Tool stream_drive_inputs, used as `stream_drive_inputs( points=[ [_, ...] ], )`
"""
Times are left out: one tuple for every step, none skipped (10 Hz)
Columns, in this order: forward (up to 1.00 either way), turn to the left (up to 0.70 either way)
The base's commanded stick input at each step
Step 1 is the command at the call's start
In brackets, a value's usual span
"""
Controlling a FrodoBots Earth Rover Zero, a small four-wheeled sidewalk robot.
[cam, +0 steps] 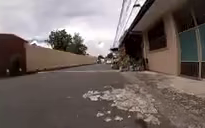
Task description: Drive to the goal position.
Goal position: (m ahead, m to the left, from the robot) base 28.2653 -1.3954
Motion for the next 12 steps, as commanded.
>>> stream_drive_inputs(
  points=[
    [0.70, 0.00],
    [0.70, 0.00],
    [0.70, 0.00],
    [0.70, 0.00],
    [0.70, 0.00],
    [0.70, 0.00],
    [0.70, 0.00],
    [0.70, 0.00],
    [0.70, 0.00],
    [0.70, 0.00],
    [0.70, 0.00],
    [0.70, 0.00]
  ],
)
